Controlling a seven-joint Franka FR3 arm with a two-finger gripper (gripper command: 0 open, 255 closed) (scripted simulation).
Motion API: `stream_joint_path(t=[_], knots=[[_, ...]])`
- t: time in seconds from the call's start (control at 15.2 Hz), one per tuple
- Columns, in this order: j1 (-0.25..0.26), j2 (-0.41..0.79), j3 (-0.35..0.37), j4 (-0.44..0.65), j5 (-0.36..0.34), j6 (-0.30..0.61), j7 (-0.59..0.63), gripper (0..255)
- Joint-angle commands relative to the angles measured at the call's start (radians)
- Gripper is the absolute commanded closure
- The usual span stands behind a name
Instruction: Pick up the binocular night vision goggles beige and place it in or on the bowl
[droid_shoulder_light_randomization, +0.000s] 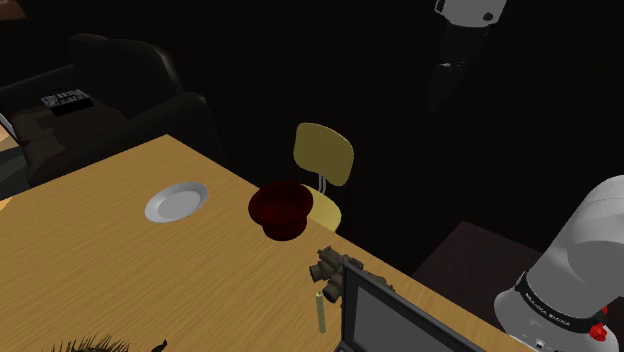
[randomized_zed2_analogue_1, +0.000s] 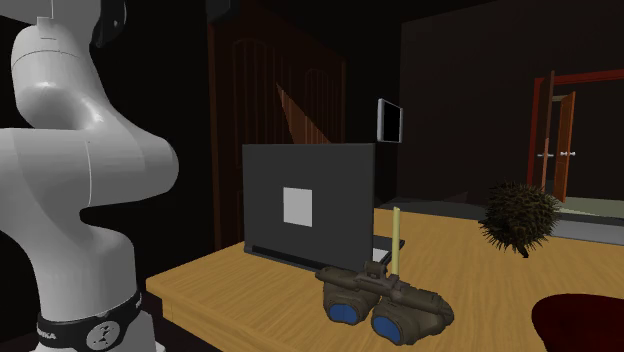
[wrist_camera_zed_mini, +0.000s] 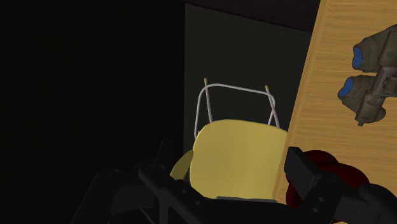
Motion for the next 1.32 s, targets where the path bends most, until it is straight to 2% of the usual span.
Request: stream_joint_path(t=[0.0,0.66,1.25], knots=[[0.0,0.0,0.0,0.0,0.0,0.0,0.0,0],[0.08,-0.001,0.179,-0.184,0.108,0.143,0.192,0],[0.161,0.112,0.357,-0.26,0.212,0.305,0.368,0]])
